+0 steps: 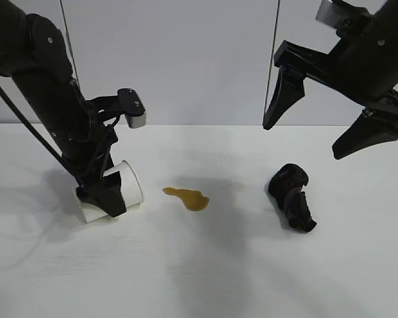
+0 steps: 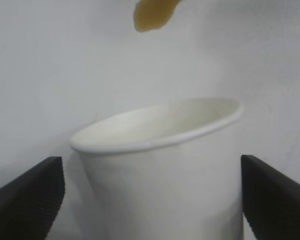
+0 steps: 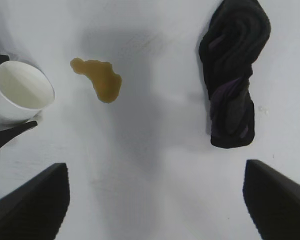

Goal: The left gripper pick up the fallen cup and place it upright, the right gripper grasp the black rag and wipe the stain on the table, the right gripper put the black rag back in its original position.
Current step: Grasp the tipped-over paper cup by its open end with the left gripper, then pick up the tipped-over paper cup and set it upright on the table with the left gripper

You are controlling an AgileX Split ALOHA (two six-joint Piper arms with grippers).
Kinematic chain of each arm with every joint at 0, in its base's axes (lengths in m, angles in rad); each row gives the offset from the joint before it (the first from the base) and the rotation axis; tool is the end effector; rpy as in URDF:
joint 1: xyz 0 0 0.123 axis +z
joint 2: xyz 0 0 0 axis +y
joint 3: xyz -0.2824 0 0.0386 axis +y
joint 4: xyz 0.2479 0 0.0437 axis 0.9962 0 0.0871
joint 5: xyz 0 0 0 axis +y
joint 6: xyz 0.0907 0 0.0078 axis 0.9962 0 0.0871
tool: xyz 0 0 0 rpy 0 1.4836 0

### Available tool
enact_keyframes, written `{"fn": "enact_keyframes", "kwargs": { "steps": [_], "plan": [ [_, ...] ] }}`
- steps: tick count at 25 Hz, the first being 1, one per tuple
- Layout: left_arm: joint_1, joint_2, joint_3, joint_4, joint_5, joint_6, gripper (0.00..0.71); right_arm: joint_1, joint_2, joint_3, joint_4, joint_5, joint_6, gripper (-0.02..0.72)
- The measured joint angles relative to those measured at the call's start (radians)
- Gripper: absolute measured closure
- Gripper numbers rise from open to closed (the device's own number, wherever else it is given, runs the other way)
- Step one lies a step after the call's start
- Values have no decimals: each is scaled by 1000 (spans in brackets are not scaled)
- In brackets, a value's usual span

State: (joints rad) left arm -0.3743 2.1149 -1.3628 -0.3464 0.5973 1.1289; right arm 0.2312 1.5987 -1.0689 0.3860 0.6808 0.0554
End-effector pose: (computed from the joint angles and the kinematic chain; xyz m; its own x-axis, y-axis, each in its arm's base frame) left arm 0.3841 -0.1696 0.1228 -0.2764 0.8931 -0.3549 0.9326 0.3385 0.1254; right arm 0.3100 0.0952 0.2383 -0.9224 0.1356 -0.3615 -0.0043 0.9326 0.3608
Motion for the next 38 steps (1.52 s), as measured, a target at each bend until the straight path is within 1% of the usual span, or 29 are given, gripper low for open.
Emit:
{"fn": "enact_keyframes", "kwargs": {
  "steps": [7,17,19,22,24,26,29,31,33,35,36,38],
  "plan": [
    [0,0,0,-17,-7,-1,98,0,0,0,0,-5,0,51],
    [0,3,0,-18,0,-48,112,0,0,0,0,-16,0,51],
    [0,13,0,-18,5,-52,147,0,0,0,0,-16,0,51],
    [0,30,0,-21,9,-63,233,0,0,0,0,-16,0,51],
    [0,29,-1,-21,10,-68,273,0,0,0,0,-16,0,51],
    [0,22,-1,-21,10,-68,298,0,0,0,0,-17,0,51],
    [0,0,-1,-33,22,-28,311,0,0,0,1,-17,0,51],
    [16,-26,-1,-128,55,73,315,0,0,0,1,-17,0,51],
    [49,-64,6,-304,113,223,316,0,0,0,1,-17,0,51],
    [114,-102,40,-547,169,403,315,0,0,0,1,-17,0,51],
    [153,-123,64,-646,201,495,317,0,0,0,1,-17,0,51],
    [223,-156,141,-859,256,667,317,0,0,0,1,-17,0,51]
  ]
}}
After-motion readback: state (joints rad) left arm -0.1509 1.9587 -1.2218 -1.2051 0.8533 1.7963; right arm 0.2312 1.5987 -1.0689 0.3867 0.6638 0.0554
